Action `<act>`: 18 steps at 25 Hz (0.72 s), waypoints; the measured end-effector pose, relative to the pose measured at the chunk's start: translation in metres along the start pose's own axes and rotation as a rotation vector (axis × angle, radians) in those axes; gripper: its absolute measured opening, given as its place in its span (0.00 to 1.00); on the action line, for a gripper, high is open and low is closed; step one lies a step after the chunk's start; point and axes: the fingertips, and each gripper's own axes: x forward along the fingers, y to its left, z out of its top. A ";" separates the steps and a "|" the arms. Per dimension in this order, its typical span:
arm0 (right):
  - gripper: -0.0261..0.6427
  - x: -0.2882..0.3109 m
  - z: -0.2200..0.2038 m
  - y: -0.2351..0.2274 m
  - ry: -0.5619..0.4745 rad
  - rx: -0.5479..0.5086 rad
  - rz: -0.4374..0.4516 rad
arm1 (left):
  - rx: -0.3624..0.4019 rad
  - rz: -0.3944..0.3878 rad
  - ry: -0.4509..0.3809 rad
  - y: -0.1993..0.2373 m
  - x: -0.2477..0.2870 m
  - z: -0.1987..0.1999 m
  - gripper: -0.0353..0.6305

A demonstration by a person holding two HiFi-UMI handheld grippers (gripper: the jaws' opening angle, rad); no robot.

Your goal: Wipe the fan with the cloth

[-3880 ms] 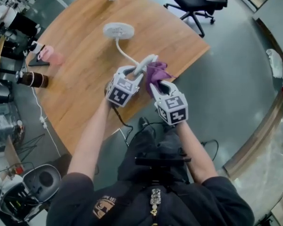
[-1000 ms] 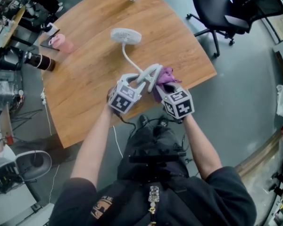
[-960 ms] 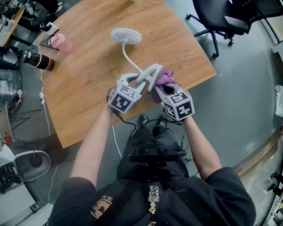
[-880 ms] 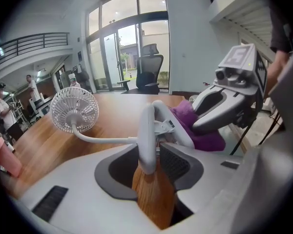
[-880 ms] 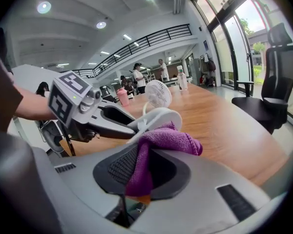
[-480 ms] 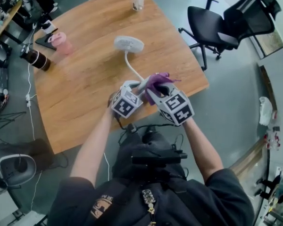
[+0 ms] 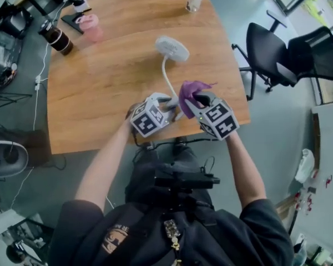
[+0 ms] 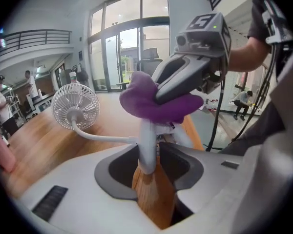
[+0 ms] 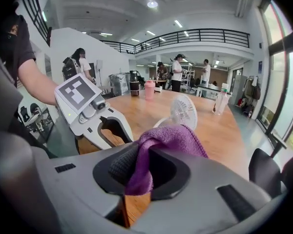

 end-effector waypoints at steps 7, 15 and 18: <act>0.15 -0.006 -0.019 -0.052 0.020 -0.027 0.089 | -0.005 0.024 0.031 -0.001 0.002 0.008 0.28; 0.14 0.020 -0.005 -0.046 0.081 -0.110 0.434 | -0.012 0.029 0.116 0.002 0.004 0.003 0.27; 0.14 0.029 0.007 -0.026 0.124 -0.178 0.549 | -0.025 0.028 0.107 0.002 0.004 0.004 0.27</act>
